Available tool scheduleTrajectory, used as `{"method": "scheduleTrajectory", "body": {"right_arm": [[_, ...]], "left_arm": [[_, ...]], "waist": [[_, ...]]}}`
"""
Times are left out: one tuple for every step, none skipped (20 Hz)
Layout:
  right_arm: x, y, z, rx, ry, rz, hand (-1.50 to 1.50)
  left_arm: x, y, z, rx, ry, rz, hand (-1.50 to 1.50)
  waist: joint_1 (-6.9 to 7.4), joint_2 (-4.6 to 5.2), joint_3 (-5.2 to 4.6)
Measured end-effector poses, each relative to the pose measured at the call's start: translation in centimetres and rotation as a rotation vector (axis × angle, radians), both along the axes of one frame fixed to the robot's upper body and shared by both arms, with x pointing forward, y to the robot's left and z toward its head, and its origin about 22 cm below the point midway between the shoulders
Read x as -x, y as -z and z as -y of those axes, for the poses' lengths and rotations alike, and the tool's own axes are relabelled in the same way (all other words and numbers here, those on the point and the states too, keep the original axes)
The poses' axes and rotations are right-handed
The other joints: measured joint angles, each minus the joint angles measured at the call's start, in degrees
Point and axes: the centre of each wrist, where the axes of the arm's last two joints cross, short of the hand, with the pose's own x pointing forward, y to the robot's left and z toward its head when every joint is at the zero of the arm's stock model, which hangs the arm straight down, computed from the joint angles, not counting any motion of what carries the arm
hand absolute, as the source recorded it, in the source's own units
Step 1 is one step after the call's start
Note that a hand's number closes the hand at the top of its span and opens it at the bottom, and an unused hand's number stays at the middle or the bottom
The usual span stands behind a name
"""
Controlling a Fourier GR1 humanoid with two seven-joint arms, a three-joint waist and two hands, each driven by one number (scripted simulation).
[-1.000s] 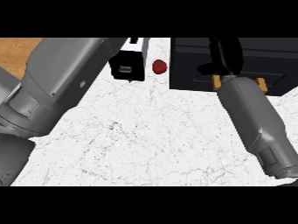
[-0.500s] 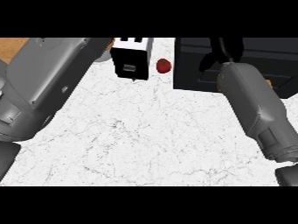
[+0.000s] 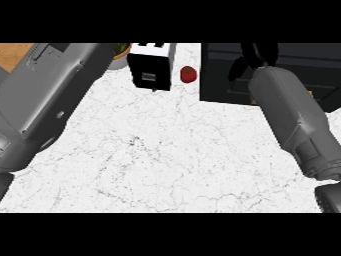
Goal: Pick up the can, place it into the drawer and close the drawer
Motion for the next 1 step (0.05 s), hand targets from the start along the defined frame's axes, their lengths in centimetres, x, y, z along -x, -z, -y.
{"method": "scheduleTrajectory", "body": {"right_arm": [[-0.02,0.0,0.15,-0.008,-0.011,0.002,-1.5]], "left_arm": [[0.14,0.2,-0.24,0.0,0.002,0.001,-1.5]], "waist": [[0.0,0.02,0.0]]}}
